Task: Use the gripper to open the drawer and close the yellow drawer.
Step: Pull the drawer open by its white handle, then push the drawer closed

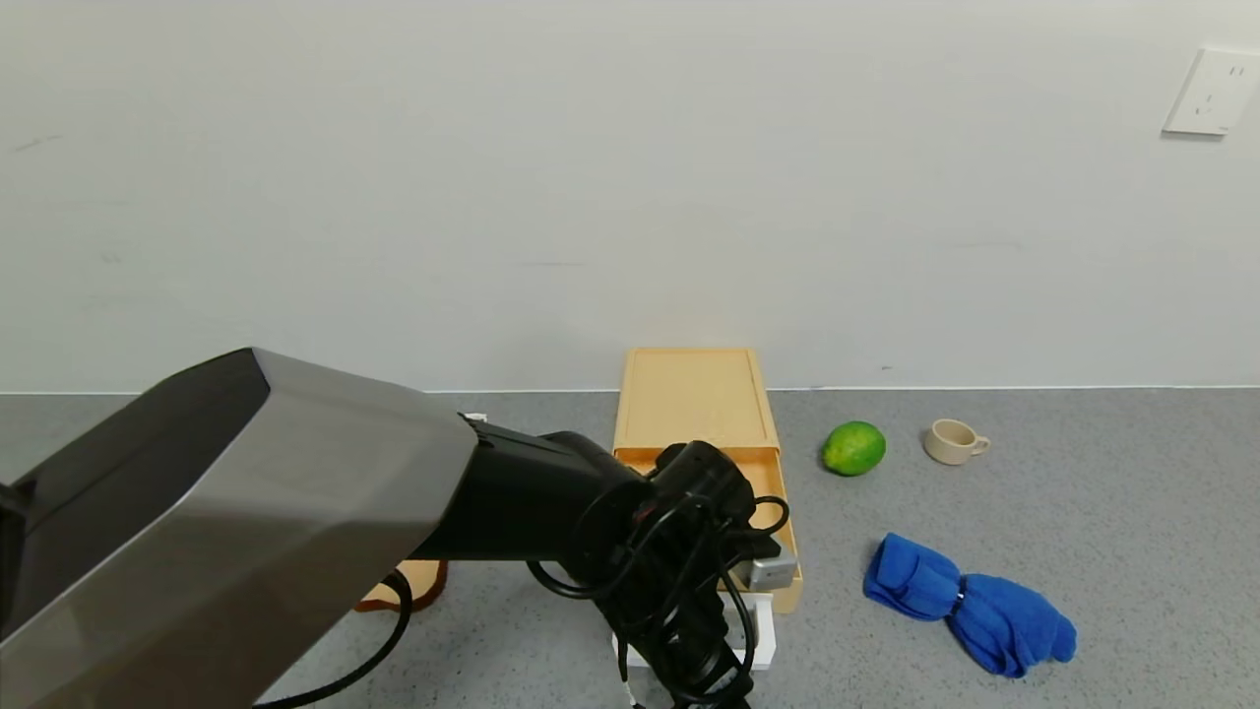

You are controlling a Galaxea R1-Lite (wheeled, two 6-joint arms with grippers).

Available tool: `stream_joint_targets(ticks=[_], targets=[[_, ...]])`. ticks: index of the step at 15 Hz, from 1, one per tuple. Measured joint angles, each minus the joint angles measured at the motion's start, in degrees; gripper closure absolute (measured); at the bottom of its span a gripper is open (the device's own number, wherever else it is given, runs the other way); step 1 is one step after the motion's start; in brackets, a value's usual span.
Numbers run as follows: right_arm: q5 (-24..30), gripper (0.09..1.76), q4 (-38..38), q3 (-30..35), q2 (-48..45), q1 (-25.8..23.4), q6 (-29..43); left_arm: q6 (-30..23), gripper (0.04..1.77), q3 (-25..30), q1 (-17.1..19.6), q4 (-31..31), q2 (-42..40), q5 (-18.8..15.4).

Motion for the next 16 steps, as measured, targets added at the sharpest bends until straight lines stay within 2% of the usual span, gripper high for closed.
stream_joint_targets(ticks=[6,8,12,16], targets=[[0.0,0.14,0.0,0.0,0.0,0.0,0.0,-2.8,0.09,-0.6,-0.6,-0.5,-2.2,1.5],[0.0,0.14,0.0,0.0,0.0,0.0,0.0,-5.8,0.09,-1.1,-1.0,-0.3,-3.8,3.6],[0.0,0.14,0.0,0.0,0.0,0.0,0.0,-12.0,0.09,-1.7,-1.6,0.7,-8.2,9.6],[0.0,0.14,0.0,0.0,0.0,0.0,0.0,-22.3,0.09,-2.9,-1.7,5.3,-12.3,20.3]])
